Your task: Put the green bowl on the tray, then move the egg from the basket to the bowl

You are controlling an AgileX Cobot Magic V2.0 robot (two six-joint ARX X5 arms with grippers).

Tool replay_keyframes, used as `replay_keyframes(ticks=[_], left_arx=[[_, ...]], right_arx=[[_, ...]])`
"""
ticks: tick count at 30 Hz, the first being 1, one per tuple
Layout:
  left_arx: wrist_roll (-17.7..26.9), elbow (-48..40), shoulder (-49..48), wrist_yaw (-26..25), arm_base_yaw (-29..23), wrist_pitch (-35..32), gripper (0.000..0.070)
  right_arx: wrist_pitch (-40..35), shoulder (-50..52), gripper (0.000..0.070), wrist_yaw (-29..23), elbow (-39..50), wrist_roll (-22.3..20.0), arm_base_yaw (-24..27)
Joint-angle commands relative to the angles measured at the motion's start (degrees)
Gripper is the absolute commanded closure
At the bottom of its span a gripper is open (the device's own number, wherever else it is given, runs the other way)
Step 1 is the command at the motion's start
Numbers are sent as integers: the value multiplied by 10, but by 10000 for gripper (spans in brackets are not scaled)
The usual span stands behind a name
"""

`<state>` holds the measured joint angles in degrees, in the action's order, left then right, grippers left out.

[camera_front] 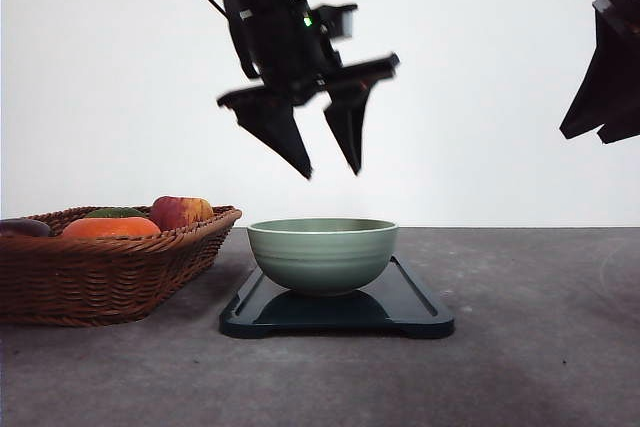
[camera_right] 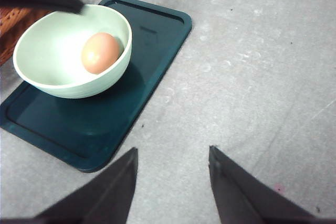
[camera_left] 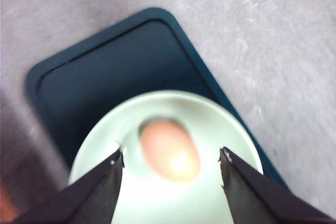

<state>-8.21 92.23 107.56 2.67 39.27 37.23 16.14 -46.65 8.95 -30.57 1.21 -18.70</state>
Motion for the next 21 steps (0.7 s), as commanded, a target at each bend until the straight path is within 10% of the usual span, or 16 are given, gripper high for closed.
replay_keyframes(ticks=[1,21], left_arx=[[5,6,-22,0,0,-4,337],[22,-379,-420,1,-84,-100,339]], right_arx=[[-5,-5,434,0,-3,-3,-3],[-5,-5,434,5,-3,-1,-3]])
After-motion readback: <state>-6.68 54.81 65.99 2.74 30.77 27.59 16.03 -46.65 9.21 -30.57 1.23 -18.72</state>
